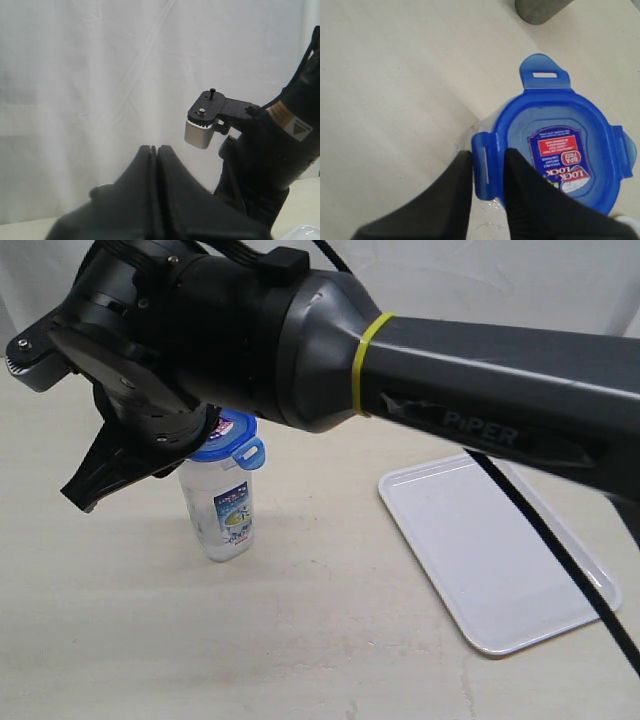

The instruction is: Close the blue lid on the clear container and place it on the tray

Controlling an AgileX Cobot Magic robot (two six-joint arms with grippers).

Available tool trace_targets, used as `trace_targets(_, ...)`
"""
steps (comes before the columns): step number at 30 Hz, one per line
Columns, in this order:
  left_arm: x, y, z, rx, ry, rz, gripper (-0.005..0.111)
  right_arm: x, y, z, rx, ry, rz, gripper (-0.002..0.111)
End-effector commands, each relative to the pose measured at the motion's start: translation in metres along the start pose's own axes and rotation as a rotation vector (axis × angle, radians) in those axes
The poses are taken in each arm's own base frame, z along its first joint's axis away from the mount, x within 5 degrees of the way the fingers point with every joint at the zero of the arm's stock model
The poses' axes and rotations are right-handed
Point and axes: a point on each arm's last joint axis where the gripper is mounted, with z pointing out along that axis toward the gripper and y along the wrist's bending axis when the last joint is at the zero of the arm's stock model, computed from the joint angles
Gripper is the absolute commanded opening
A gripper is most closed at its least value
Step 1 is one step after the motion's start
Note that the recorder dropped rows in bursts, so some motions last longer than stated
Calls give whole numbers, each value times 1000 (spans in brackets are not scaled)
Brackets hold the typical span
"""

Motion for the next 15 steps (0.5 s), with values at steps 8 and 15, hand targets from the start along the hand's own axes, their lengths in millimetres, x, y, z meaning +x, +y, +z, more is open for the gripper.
trace_targets(8, 1, 0, -1, 7, 2, -9, 0, -9, -7, -20, -4, -91, 0, 23)
trace_targets(15, 1, 0, -1, 7, 8, -9, 0, -15, -21, -65, -46, -192, 54, 23)
